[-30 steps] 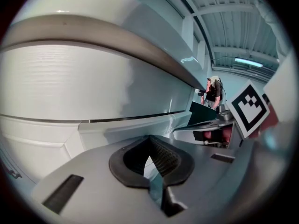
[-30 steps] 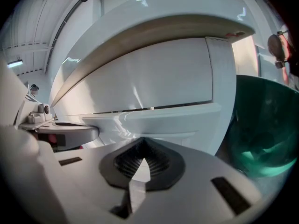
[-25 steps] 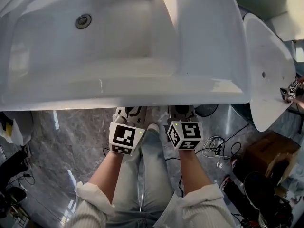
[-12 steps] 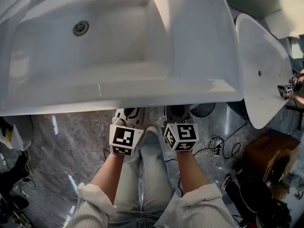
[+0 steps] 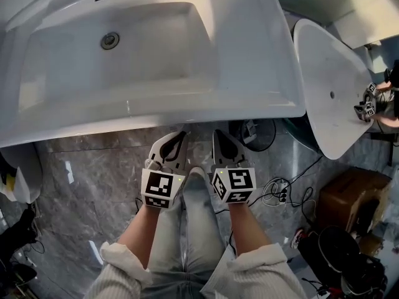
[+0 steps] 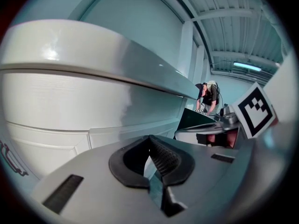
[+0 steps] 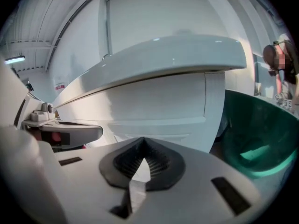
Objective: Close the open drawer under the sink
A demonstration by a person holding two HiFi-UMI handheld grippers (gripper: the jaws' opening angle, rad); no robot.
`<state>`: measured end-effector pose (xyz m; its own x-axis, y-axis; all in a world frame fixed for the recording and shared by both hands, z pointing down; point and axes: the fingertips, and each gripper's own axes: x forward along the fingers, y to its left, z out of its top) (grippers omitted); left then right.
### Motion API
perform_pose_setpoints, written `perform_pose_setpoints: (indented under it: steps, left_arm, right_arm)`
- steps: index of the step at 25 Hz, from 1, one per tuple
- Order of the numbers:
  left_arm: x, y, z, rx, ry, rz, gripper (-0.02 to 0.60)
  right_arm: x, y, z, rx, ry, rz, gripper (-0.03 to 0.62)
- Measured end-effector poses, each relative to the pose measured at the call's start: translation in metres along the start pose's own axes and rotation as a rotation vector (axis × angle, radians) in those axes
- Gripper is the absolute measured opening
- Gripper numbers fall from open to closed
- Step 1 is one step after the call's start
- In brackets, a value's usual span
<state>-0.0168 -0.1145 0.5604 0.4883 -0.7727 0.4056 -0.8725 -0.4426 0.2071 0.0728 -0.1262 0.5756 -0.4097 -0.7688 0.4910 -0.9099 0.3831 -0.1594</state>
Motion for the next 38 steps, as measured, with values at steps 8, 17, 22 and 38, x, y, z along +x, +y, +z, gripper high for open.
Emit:
perform_pose_setpoints:
  steps: [8,17,22,38]
  left_arm:
    - [-0.041,-0.018,0.028,0.034,-0.018,-0.032,0.015]
    - [-0.091,-0.054,0.091,0.078,-0.103,-0.089,0.015]
    - [-0.118,-0.061,0.129,0.082,-0.166,-0.101,0.015]
    - [-0.2,-0.101,0.237,0.109,-0.33,-0.195,0.015]
  right_arm:
    - [-0.048,0.025,0.027,-0.018,-0.041,0.01,0.009]
    - [-0.112,0.06,0.108,-0.056,-0.189,0.025,0.009]
    - [-0.137,0.088,0.145,-0.082,-0.238,0.067,0.011]
    - [-0.22,0.149,0.242,-0.146,-0.358,0.187,0.009]
